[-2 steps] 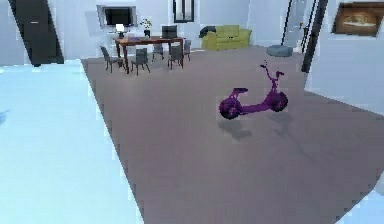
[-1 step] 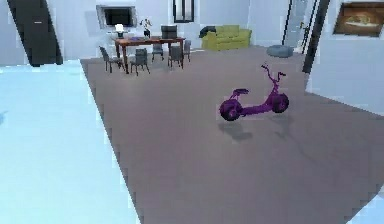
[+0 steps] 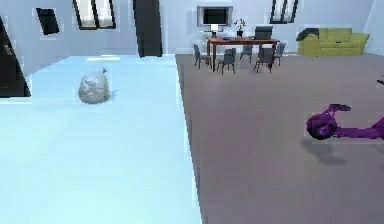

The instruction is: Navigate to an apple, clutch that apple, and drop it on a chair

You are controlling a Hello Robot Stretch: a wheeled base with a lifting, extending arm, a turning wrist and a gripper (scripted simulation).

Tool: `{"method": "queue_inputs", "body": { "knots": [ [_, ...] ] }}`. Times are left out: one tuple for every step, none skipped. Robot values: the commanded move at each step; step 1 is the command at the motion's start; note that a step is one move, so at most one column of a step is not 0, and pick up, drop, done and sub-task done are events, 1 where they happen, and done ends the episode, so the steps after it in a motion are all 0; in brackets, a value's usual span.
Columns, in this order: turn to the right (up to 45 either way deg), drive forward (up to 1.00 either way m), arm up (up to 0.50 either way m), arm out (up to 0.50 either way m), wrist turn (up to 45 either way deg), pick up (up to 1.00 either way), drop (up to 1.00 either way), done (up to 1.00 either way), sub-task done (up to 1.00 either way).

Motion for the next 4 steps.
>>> {"method": "queue_inputs", "body": {
  "knots": [
    [0.0, 1.00, 0.00, 0.00, 0.0, 0.00, 0.00, 0.00, 0.00],
    [0.0, 1.00, 0.00, 0.00, 0.0, 0.00, 0.00, 0.00, 0.00],
    [0.0, 1.00, 0.00, 0.00, 0.0, 0.00, 0.00, 0.00, 0.00],
    [0.0, 1.00, 0.00, 0.00, 0.0, 0.00, 0.00, 0.00, 0.00]
  ]
}}
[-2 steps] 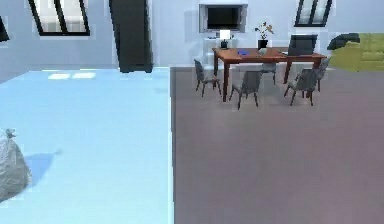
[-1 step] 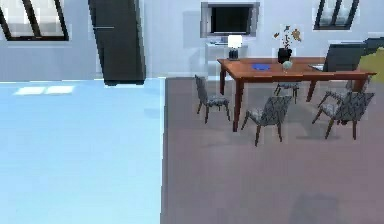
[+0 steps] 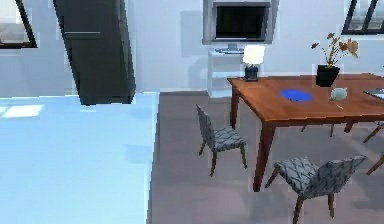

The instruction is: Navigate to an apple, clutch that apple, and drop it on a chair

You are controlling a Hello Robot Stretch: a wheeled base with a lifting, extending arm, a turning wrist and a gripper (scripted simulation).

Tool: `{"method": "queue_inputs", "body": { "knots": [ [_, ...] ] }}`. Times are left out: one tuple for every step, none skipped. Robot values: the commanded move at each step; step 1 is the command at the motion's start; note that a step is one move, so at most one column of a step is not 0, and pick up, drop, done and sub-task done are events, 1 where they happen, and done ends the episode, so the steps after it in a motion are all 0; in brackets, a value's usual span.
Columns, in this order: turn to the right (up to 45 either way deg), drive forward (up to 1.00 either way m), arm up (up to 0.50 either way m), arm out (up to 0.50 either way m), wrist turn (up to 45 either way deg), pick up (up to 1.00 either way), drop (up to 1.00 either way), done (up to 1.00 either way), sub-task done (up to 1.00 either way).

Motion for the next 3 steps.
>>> {"method": "queue_inputs", "body": {
  "knots": [
    [0.0, 0.90, 0.00, 0.00, 0.0, 0.00, 0.00, 0.00, 0.00],
    [18.0, 0.00, 0.00, 0.00, 0.0, 0.00, 0.00, 0.00, 0.00],
    [-15.0, 0.00, 0.00, 0.00, 0.0, 0.00, 0.00, 0.00, 0.00]
  ]
}}
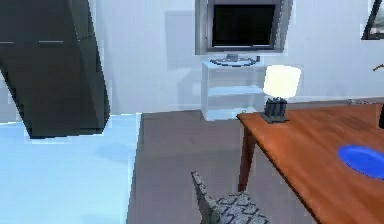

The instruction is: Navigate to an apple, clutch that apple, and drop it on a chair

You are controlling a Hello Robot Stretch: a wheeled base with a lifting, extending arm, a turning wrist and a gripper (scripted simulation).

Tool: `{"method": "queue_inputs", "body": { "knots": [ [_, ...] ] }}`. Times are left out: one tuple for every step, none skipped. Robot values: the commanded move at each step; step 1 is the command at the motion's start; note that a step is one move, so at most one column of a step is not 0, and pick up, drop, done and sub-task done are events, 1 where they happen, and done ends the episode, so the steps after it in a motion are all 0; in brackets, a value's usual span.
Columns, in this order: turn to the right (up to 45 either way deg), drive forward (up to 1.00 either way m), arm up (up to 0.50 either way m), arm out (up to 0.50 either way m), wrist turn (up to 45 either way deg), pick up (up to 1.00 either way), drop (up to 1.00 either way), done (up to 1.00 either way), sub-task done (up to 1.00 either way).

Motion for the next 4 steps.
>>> {"method": "queue_inputs", "body": {
  "knots": [
    [12.0, 0.00, 0.00, 0.00, 0.0, 0.00, 0.00, 0.00, 0.00],
    [-9.0, 0.00, 0.00, 0.00, 0.0, 0.00, 0.00, 0.00, 0.00],
    [6.0, 0.00, 0.00, 0.00, 0.0, 0.00, 0.00, 0.00, 0.00],
    [3.0, 0.00, 0.00, 0.00, 0.0, 0.00, 0.00, 0.00, 0.00]
  ]
}}
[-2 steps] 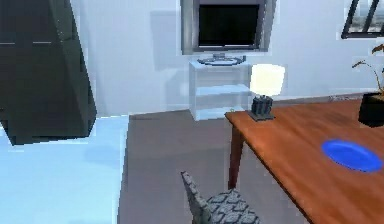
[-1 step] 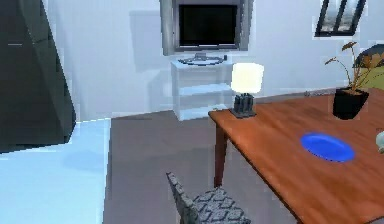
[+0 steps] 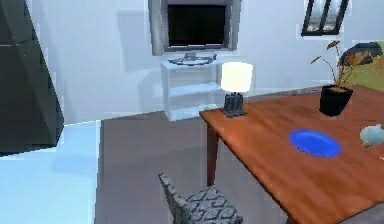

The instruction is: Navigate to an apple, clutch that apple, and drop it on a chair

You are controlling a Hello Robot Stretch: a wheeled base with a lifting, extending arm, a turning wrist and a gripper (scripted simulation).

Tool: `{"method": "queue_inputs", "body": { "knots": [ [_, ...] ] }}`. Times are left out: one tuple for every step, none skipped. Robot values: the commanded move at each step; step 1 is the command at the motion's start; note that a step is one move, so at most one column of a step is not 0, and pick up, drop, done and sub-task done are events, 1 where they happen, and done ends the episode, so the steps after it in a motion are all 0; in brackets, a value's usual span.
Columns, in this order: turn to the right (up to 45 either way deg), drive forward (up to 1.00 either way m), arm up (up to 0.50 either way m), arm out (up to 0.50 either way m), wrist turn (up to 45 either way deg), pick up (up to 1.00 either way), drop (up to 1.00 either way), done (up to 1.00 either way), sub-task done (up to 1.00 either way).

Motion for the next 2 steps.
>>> {"method": "queue_inputs", "body": {
  "knots": [
    [-18.0, 0.00, 0.00, 0.00, 0.0, 0.00, 0.00, 0.00, 0.00],
    [0.0, 0.35, 0.00, 0.00, 0.0, 0.00, 0.00, 0.00, 0.00]
  ]
}}
